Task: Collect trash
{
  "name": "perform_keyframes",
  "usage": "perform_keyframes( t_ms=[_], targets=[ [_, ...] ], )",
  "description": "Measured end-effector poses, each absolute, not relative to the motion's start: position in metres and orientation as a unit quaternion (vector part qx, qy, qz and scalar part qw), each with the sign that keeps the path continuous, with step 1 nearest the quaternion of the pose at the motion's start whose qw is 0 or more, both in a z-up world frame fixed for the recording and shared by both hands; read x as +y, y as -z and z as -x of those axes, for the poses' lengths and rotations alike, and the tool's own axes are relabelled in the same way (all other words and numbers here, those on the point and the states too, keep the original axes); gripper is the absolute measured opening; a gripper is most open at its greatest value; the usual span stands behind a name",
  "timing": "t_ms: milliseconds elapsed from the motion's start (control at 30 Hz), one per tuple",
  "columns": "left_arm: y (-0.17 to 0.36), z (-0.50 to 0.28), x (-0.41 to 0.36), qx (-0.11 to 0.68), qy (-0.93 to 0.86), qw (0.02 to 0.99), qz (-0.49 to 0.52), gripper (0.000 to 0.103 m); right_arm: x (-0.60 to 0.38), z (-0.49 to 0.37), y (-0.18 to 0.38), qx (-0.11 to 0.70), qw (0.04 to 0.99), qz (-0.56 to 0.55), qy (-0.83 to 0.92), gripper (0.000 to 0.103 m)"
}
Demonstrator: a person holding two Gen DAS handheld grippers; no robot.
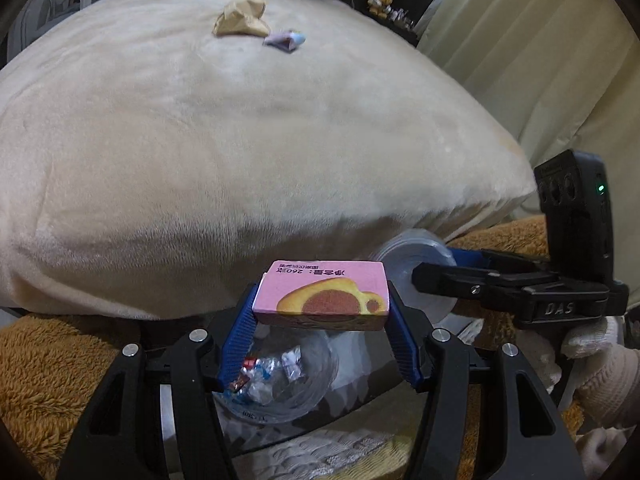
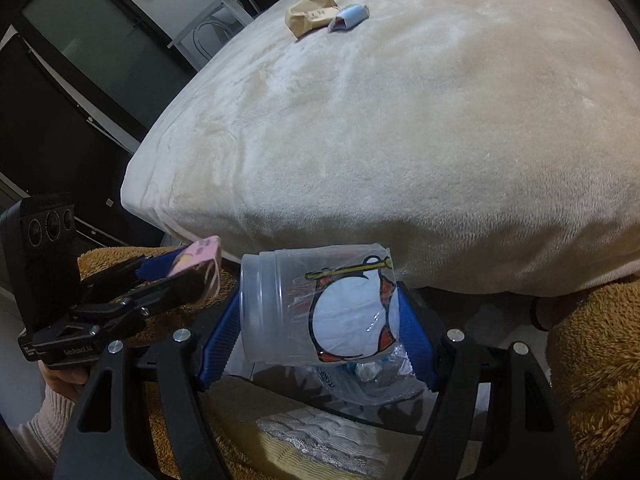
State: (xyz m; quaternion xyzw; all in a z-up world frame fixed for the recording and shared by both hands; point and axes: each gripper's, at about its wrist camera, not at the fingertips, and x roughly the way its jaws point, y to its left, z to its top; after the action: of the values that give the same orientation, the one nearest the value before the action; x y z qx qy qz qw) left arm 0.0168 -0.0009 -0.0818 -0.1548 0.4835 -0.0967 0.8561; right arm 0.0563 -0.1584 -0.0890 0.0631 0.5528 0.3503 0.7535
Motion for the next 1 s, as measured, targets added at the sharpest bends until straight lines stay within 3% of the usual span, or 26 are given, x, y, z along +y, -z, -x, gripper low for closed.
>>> perform_keyframes(
  t_ms=[533,1000],
  targets=[
    [0.149,-0.043,-0.005,0.625,0.075,0.757,0.177,0.059,-0.154,-0.079,0.166,0.696,0.662,-0.085,-0.264,0.072],
    [0.165,-0.043,-0.01,0.666,0.064,0.724,0.168,0.059,-0.152,-0.083,0.189,0.731,0.638,-0.089,-0.225,0.072]
  ],
)
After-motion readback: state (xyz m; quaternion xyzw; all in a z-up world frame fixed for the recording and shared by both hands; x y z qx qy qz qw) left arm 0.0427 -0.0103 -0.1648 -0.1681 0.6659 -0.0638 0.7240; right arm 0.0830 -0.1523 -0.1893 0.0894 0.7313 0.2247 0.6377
